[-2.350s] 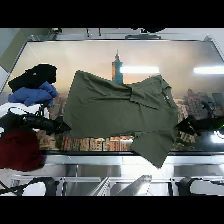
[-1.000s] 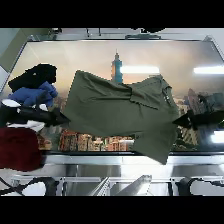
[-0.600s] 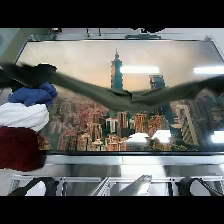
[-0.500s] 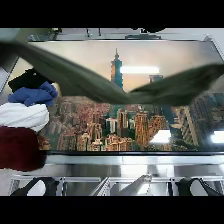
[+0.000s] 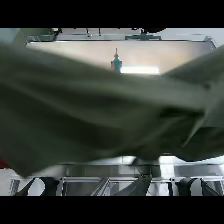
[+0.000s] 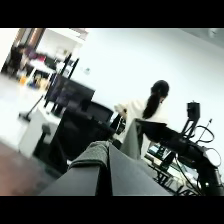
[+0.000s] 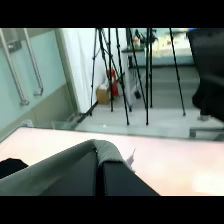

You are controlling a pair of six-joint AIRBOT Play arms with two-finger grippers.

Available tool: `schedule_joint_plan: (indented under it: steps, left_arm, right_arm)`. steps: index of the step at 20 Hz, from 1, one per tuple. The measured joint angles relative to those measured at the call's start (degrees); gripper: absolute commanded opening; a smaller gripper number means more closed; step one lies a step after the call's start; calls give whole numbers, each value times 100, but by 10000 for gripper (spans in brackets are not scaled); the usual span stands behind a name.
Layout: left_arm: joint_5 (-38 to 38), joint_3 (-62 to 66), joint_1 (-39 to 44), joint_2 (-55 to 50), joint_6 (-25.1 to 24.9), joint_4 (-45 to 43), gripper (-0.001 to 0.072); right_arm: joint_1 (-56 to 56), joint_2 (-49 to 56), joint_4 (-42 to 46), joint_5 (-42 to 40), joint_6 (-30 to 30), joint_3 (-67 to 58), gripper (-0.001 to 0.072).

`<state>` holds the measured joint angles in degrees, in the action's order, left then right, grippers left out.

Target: Fold the shirts.

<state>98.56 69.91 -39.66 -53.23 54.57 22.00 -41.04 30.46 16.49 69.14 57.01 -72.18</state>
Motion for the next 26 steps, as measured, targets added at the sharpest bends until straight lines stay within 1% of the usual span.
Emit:
schedule_joint_plan:
  steps: [3, 5, 8, 12, 15, 17, 19, 22, 24, 26]
  left_arm:
    - [-492, -326, 984, -820, -317, -1054, 22]
    - [-863, -426, 1458, -1497, -540, -1539, 22]
    - [-1436, -422, 1821, -2640, -907, -2013, 21]
    - [-1703, 254, 2000, -4293, -1182, -2406, 16]
    - [-1779, 1104, 2061, -5390, -1202, -2789, 16]
    - [-1803, 1703, 2081, -5960, -1158, -3010, 15]
    - [-1849, 2295, 2107, -6430, -1110, -3154, 15]
    - [-1963, 3143, 2155, -6916, -1058, -3445, 15]
    - [-2055, 3600, 2216, -7114, -925, -3939, 15]
    - [-2153, 3923, 2304, -7215, -841, -4496, 15]
  right_arm:
    - [393, 909, 72, 114, -37, 372, 13]
    - [765, 1661, 262, -7, -179, 667, 13]
    - [1281, 2933, 409, -326, -470, 909, 13]
    - [1738, 4647, 354, -979, -870, 1005, 13]
    - [1873, 5622, -142, -1397, -1329, 1016, 12]
    - [1917, 6135, -511, -1541, -1628, 925, 13]
    - [1945, 6533, -717, -1637, -1790, 752, 13]
    - [1967, 6872, -885, -1661, -1921, 542, 13]
    - [1965, 6966, -855, -1665, -1965, 481, 13]
    - [1969, 7016, -647, -1637, -1985, 450, 14]
